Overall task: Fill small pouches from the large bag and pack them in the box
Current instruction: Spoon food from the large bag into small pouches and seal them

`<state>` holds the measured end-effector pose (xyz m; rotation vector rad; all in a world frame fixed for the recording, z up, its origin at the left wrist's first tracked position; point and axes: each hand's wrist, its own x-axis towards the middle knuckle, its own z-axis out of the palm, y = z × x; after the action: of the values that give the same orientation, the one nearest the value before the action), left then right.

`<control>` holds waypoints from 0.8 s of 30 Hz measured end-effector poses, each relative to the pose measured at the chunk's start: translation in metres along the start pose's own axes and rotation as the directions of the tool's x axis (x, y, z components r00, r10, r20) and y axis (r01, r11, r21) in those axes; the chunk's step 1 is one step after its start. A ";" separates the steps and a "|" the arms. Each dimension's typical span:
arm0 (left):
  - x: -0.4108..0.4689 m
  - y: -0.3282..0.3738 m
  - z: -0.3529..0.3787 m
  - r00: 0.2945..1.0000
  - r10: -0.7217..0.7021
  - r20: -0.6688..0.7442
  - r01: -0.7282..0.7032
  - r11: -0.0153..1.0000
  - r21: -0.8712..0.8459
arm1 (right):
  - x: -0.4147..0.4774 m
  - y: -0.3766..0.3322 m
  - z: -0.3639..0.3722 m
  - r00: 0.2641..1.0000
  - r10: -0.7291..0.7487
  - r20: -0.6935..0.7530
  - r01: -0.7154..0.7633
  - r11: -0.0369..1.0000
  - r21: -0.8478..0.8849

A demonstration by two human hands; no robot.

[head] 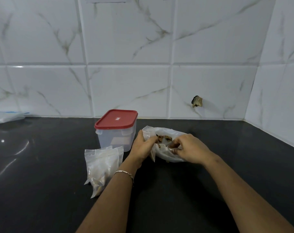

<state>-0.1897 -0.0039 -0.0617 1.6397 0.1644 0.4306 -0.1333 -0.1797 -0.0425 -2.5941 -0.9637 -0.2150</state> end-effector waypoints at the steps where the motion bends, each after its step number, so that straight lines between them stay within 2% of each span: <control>1: 0.000 0.000 0.000 1.000 0.001 -0.002 -0.001 1.000 0.000 | 0.000 -0.001 -0.001 1.000 -0.006 0.002 0.006 1.000 -0.004; 10: 0.002 -0.004 0.000 0.997 0.042 0.063 -0.043 0.999 0.007 | -0.001 -0.001 0.005 0.997 0.076 -0.016 -0.074 0.992 0.101; 14: 0.000 -0.004 0.000 0.997 0.035 0.068 -0.037 0.999 0.027 | 0.001 -0.003 0.009 0.990 0.136 -0.030 -0.127 0.970 0.207; 19: 0.000 -0.001 0.000 0.999 0.051 -0.006 -0.049 0.985 0.168 | 0.001 -0.003 0.005 0.974 0.208 -0.087 -0.183 0.955 0.233; 24: 0.002 -0.001 0.000 0.997 0.064 -0.030 -0.052 0.951 0.305 | -0.002 -0.002 -0.003 0.968 0.202 -0.147 -0.164 0.958 0.236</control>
<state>-0.1882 -0.0028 -0.0627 1.9434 0.2210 0.5017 -0.1361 -0.1803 -0.0392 -2.3964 -0.6425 -0.2591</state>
